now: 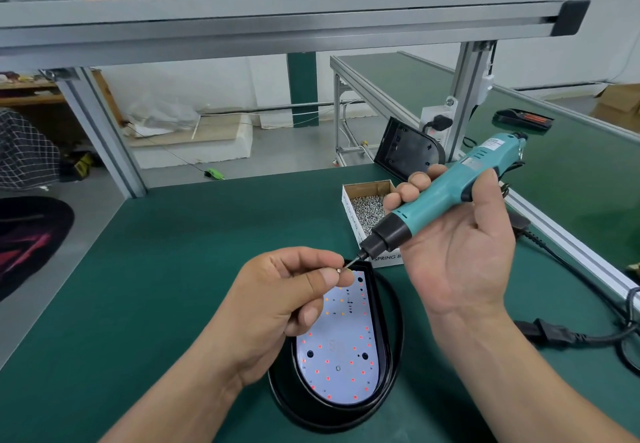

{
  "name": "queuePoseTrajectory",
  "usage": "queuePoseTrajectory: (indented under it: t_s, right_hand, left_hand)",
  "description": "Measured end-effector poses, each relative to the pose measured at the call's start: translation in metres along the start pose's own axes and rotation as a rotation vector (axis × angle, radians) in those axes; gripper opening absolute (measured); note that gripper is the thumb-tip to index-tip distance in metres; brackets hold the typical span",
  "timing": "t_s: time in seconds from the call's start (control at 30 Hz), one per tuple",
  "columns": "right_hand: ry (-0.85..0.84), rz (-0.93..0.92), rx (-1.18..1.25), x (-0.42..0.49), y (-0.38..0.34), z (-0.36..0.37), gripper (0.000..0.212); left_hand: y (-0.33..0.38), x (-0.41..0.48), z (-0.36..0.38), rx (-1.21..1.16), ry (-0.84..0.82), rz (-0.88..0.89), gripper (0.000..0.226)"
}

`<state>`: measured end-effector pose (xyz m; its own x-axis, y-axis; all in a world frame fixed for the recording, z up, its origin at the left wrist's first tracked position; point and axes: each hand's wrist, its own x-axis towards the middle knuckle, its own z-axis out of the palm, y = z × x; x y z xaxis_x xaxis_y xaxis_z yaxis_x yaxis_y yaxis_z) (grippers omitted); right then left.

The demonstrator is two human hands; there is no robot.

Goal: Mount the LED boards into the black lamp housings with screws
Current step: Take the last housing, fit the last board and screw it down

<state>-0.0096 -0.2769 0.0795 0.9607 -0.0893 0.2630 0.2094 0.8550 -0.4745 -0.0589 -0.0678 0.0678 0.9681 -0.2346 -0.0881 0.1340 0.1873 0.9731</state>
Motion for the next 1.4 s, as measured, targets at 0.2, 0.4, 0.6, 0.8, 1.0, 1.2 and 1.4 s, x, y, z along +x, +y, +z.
queuePoseTrajectory:
  t_s: [0.2,0.4,0.6,0.8,1.0,1.2,1.4]
  right_hand:
    - [-0.011,0.005,-0.015,-0.002,0.002,0.001,0.040]
    - [-0.017,-0.003,-0.025,-0.002,0.002,0.001,0.041]
    - [-0.010,-0.015,-0.030,-0.004,0.001,0.002,0.041]
    - [-0.011,-0.030,-0.073,-0.007,0.002,0.006,0.039]
    - [-0.069,-0.045,-0.119,-0.010,0.002,0.010,0.040]
    - [-0.074,-0.037,-0.154,-0.010,0.006,0.009,0.038]
    - [-0.008,-0.009,-0.083,-0.006,0.009,0.002,0.038]
  left_hand:
    - [0.000,-0.001,0.002,0.000,0.014,-0.012,0.014]
    - [0.000,-0.001,0.002,-0.013,0.038,-0.017,0.014]
    - [0.001,-0.002,0.002,0.002,0.036,-0.023,0.014]
    - [0.000,-0.003,0.002,0.030,0.044,-0.010,0.014]
    - [-0.002,-0.003,0.005,0.125,0.091,0.053,0.013]
    - [-0.007,-0.001,0.006,0.344,0.186,0.120,0.016]
    - [-0.008,-0.001,0.006,0.351,0.191,0.121,0.019]
